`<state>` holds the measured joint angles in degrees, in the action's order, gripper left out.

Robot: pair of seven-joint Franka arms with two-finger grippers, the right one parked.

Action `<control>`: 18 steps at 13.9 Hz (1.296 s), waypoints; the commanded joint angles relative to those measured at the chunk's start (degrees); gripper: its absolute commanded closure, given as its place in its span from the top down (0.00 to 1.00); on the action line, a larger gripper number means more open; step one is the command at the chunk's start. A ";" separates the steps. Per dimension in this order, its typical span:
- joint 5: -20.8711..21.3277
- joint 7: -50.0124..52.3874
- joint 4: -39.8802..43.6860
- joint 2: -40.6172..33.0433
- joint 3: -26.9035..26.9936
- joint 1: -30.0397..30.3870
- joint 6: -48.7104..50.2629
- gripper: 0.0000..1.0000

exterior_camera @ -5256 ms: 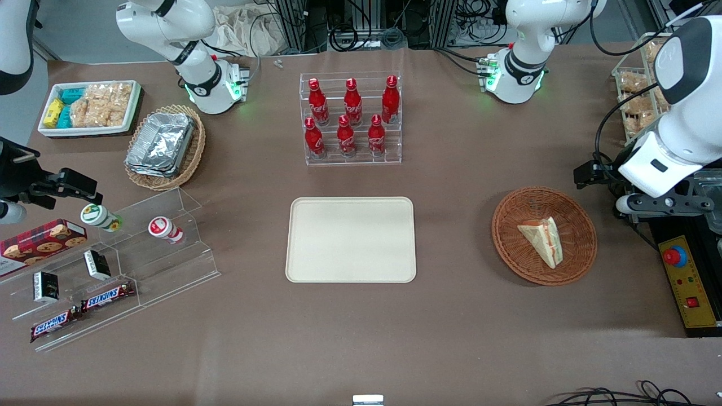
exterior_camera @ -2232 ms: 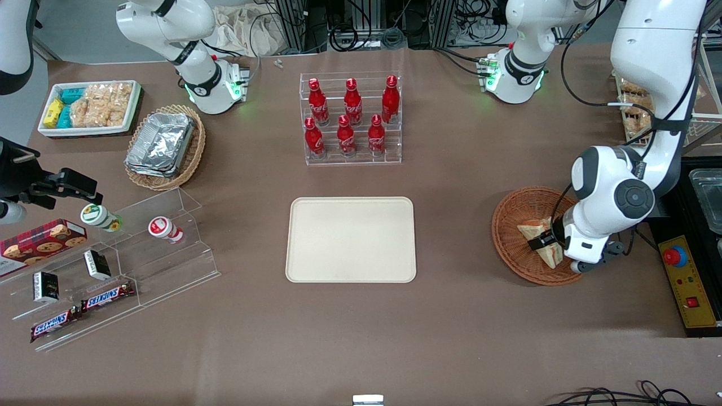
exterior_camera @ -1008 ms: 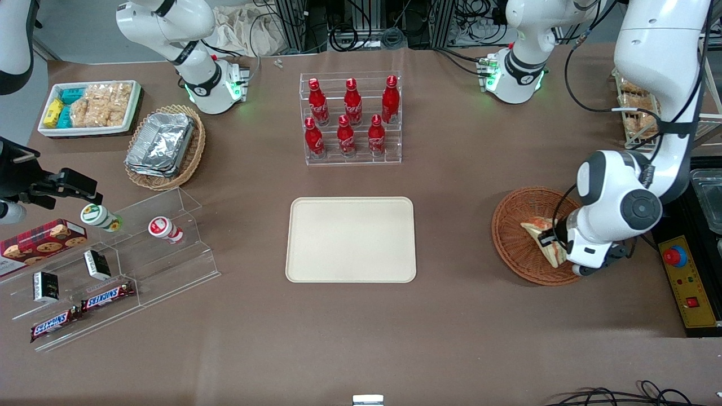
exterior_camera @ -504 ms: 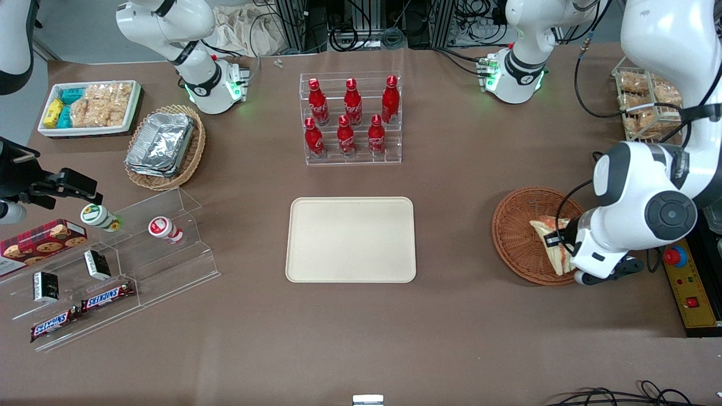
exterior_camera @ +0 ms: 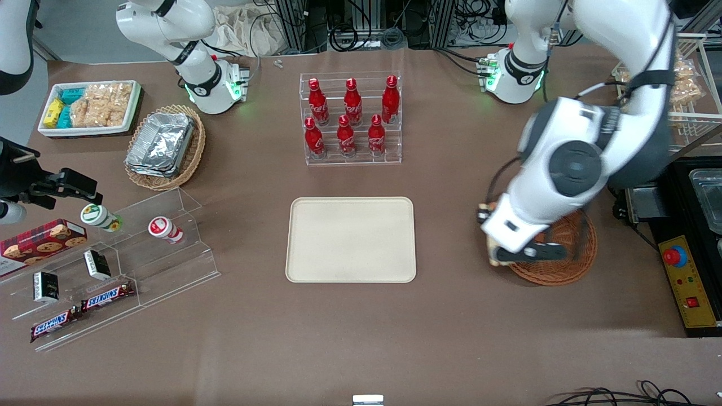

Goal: Place sandwich from basket to tray
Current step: 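Carry the sandwich over the cream tray with the left gripper, then lower the sandwich onto the tray and open the left gripper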

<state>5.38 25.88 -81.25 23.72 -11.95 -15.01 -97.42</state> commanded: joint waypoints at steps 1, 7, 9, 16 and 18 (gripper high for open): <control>0.60 2.15 1.80 5.44 0.70 -6.67 -0.21 0.00; -0.10 9.80 2.24 15.73 -0.53 -11.00 -18.56 0.00; -0.10 9.71 2.24 18.37 -0.44 -10.92 -22.44 0.00; -0.10 10.94 1.97 22.86 -1.15 -12.41 -26.77 0.00; -0.10 11.82 2.06 23.30 -1.15 -12.41 -26.77 0.14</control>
<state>5.33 36.19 -80.85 46.01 -13.25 -26.96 -124.46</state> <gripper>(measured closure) 0.841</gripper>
